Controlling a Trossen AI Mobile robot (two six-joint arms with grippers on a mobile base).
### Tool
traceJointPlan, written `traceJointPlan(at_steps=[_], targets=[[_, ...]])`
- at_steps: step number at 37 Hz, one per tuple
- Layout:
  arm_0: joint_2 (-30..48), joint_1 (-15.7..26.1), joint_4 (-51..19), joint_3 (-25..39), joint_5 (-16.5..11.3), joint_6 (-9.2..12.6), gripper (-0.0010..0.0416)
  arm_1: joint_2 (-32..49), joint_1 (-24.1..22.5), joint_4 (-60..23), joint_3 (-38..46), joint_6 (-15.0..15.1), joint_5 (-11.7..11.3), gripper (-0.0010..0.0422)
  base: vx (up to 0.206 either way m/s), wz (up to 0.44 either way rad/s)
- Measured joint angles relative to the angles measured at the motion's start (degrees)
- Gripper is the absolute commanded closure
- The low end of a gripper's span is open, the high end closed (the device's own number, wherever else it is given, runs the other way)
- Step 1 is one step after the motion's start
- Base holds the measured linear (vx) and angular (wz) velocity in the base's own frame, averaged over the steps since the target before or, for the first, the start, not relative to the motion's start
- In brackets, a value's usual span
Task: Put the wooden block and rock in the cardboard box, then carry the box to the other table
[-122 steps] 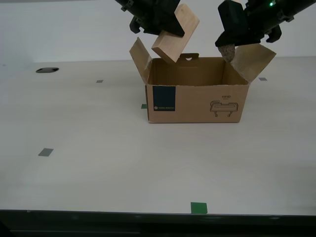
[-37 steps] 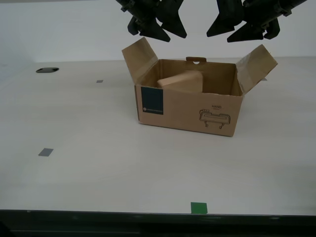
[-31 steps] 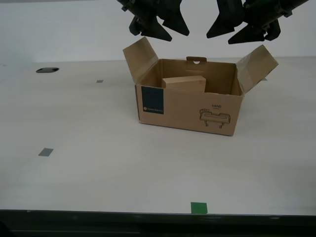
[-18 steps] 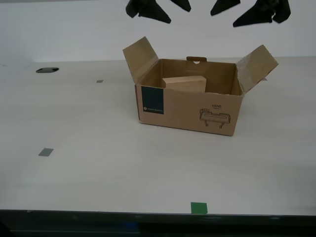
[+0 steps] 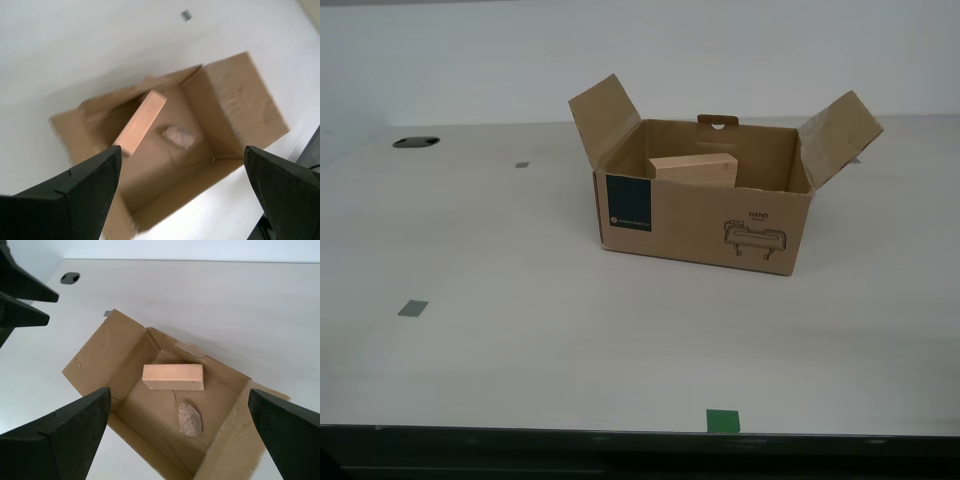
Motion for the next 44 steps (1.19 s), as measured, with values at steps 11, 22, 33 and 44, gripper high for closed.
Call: traceJointPlan(at_steps=[11,22,33,44], targets=[[-4.70,0.00,-11.17,2.12,3.93,1.22,0.0031,0.00,4.39,-3.72,-1.92,1.55,-0.68,0.0080,0.000,0.000],[-8.50,0.00,-15.34,-1.92,3.98,3.93,0.0041,0.00,6.60,-3.21,-6.64,3.08,-3.23,0.0080,0.000,0.000],[-8.55,0.00,-9.62,-11.28,4.00,5.95,0.0029,0.66,6.67,3.82,-15.13,2.29,-3.26,0.0080,0.000,0.000],[-8.55,0.00,-3.23,-21.73,4.00,8.79,0.0046,6.03,6.54,6.54,-15.54,0.35,-3.21,0.0080,0.000,0.000]])
